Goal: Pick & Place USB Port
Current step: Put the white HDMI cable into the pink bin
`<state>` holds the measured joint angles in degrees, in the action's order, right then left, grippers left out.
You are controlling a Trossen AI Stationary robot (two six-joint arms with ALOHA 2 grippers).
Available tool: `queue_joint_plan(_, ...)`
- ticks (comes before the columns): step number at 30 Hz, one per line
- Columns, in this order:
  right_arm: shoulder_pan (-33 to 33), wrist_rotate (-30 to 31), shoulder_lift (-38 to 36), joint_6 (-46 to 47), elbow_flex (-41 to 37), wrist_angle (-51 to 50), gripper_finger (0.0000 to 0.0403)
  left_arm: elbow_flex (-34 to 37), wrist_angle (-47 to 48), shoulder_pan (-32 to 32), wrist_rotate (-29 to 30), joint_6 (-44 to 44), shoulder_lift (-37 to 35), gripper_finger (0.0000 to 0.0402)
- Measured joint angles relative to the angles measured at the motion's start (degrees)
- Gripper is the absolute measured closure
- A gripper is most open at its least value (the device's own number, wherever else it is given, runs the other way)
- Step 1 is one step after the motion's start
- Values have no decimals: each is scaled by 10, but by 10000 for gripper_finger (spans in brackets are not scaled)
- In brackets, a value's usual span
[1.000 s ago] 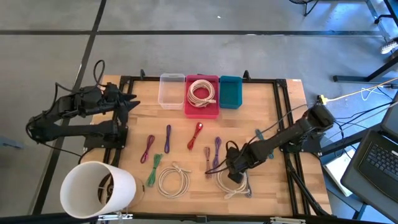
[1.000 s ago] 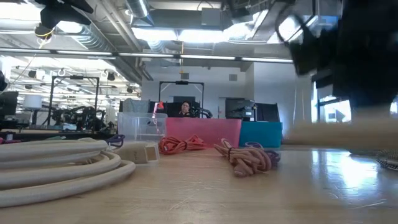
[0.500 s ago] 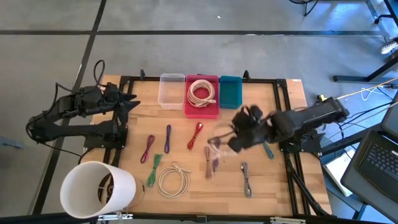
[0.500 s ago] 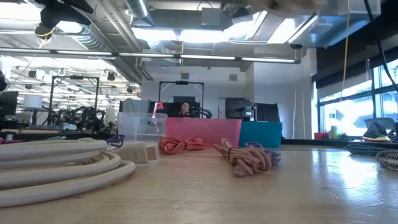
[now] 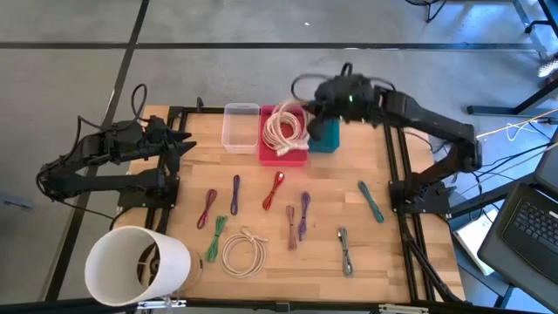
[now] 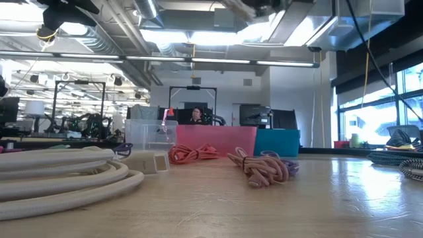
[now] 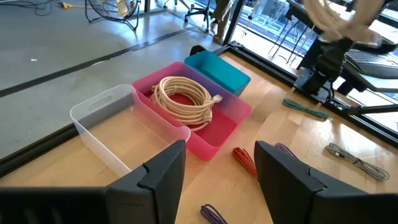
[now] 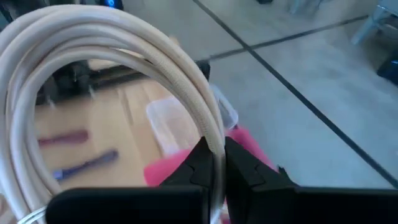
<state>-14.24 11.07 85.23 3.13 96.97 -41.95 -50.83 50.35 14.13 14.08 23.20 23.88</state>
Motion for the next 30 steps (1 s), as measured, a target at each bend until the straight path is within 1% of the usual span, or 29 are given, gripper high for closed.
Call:
queue_joint_plan(2, -39, -37, 13, -16, 0, 18, 388, 0, 0, 0, 0, 0, 0, 217)
queue_joint_plan(4, -73, -62, 29, -29, 1, 32, 388, 0, 0, 0, 2, 0, 0, 217)
queue_joint_plan(7, -114, -90, 72, -39, 33, 25, 388, 0, 0, 0, 9, 1, 0, 217)
queue_joint_plan(9, -132, -111, 112, -54, 80, -1, 388, 0, 0, 0, 18, 1, 0, 217)
queue_joint_plan(11, -144, -114, 158, -76, 143, -42, 388, 0, 0, 0, 26, 1, 0, 217)
queue_joint_plan(15, -165, -117, 258, -96, 282, -163, 388, 0, 0, 0, 29, 0, 0, 217)
queue_joint_plan(19, -187, -143, 349, -95, 374, -269, 388, 0, 0, 0, 29, -2, 0, 217)
queue_joint_plan(20, -191, -146, 366, -96, 381, -280, 388, 0, 0, 0, 29, -7, 0, 217)
queue_joint_plan(24, -192, -172, 406, -114, 366, -288, 388, 0, 0, 0, 29, -14, 0, 217)
queue_joint_plan(30, -195, -168, 457, -134, 366, -264, 388, 0, 0, 0, 29, -19, 0, 217)
